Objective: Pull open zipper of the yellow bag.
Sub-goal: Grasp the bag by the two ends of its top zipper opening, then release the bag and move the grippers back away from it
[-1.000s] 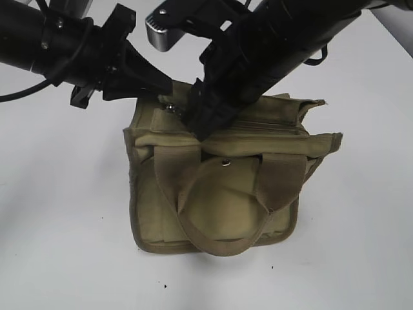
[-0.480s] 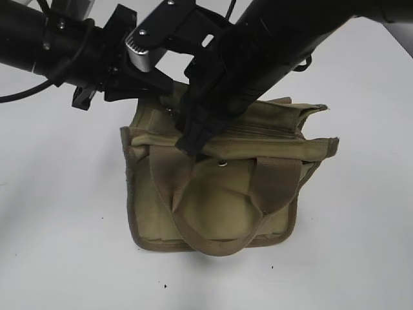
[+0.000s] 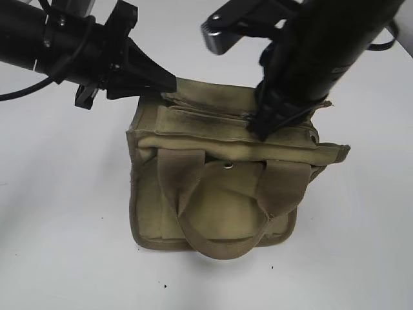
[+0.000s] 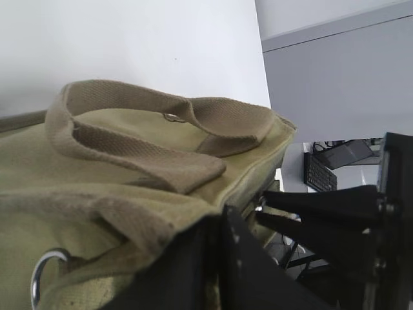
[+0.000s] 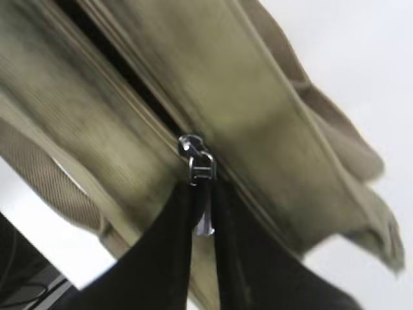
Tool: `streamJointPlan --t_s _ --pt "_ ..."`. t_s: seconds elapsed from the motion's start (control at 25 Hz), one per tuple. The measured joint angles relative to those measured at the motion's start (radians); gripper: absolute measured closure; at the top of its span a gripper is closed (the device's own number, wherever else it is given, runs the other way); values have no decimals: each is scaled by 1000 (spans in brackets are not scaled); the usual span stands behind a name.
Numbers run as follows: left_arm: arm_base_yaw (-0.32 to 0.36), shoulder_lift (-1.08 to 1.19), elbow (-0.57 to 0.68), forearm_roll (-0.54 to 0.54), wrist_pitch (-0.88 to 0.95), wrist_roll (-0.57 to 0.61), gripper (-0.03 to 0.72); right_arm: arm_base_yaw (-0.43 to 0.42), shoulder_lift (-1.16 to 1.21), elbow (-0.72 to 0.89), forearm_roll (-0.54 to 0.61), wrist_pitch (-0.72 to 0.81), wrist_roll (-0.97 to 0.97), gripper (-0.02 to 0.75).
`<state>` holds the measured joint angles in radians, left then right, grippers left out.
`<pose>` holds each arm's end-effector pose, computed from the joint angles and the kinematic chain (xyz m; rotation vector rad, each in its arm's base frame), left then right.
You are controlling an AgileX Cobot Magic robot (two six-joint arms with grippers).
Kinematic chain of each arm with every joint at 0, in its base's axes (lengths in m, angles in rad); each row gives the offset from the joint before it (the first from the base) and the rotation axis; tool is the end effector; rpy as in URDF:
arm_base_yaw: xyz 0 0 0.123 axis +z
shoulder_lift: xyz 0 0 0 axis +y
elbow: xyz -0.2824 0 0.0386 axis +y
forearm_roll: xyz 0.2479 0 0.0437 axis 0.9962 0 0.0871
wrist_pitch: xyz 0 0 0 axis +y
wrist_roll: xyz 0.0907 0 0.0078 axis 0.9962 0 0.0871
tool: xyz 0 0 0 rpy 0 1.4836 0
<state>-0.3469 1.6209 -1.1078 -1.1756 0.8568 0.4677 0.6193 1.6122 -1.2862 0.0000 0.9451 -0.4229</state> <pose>0.2919 -0.1731 0.2708 0.1482 2.5166 -1.3201 0.2714 0.1935 0.2812 -1.3721 2.3903 0.0529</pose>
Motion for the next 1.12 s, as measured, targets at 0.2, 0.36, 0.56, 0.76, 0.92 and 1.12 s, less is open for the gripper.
streamJointPlan --t_s 0.2,0.36,0.56,0.76,0.92,1.12 --pt "0 0 -3 -1 5 0 673 -124 -60 0 0 181 33 667" --pt "0 0 -3 -1 4 0 673 -208 -68 0 7 253 51 667" --pt "0 0 -3 -1 4 0 671 -250 -68 0 80 265 59 668" --pt "0 -6 -3 16 6 0 542 -250 -91 0 175 265 90 497" --pt "0 -56 -5 106 19 0 307 -250 -150 0 174 267 148 190" --pt "0 -212 -7 335 32 -16 229 -250 -265 34 138 267 198 118"
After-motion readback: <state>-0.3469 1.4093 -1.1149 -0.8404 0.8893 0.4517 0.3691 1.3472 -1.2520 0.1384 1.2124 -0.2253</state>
